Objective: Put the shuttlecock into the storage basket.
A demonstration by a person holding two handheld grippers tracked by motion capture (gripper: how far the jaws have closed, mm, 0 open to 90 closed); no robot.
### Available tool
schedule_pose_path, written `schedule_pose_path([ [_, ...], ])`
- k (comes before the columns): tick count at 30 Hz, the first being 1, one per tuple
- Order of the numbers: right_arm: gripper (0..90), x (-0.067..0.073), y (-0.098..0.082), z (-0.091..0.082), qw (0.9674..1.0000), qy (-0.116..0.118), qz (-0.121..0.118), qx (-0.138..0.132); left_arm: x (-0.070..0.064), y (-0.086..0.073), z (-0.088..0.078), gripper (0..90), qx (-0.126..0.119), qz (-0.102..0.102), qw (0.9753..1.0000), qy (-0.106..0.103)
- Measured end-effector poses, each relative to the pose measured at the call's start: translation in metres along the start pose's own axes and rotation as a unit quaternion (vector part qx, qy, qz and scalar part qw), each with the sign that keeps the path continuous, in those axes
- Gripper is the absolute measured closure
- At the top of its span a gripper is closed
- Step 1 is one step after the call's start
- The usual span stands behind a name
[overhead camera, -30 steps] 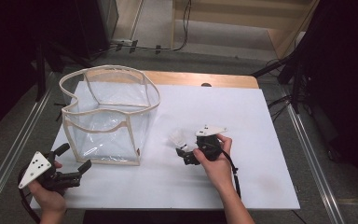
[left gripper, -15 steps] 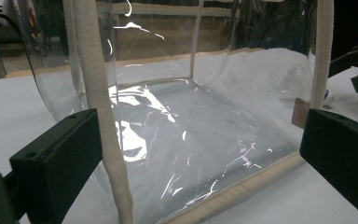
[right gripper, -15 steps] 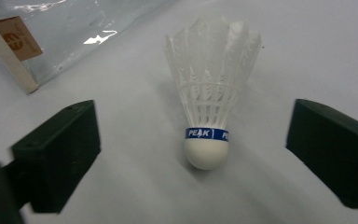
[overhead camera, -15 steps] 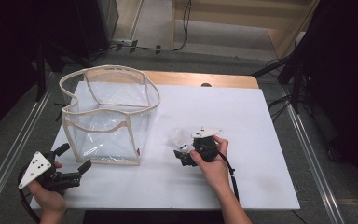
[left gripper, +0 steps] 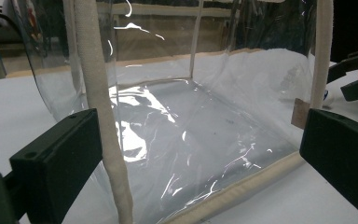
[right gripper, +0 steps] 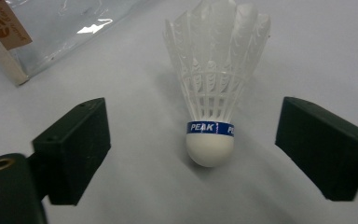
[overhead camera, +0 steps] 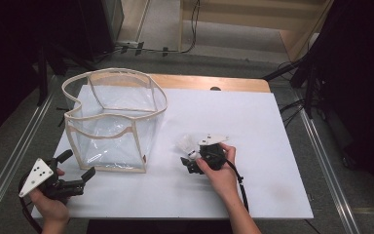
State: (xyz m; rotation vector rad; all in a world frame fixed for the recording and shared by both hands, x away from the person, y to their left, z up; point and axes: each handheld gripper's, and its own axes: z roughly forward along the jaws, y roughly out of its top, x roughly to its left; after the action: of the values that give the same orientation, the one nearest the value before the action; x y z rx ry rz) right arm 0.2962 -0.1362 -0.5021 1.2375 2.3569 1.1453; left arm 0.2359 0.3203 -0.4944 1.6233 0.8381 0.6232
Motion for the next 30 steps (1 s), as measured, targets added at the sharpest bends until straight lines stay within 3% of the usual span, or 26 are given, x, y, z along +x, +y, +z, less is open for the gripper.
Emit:
schedule_pose_path([
  [8, 13.4, 0.0001, -0.0024, 0.0021, 0.9999, -0.008, -0.003, 0.006, -0.0001, 0.0, 0.0, 0.0, 0.0, 0.0, 1.0, 0.0],
  [16, 30.7, 0.0006, -0.0067, 0.0046, 0.9997, -0.023, 0.007, 0.009, -0.0001, -0.0001, 0.0, 0.0, 0.0, 0.0, 1.0, 0.0],
  [30, 51.1, 0.0021, -0.0096, 0.0068, 0.9992, -0.031, 0.018, 0.02, 0.0, -0.0001, 0.0002, 0.0, 0.0, 0.0, 1.0, 0.0],
])
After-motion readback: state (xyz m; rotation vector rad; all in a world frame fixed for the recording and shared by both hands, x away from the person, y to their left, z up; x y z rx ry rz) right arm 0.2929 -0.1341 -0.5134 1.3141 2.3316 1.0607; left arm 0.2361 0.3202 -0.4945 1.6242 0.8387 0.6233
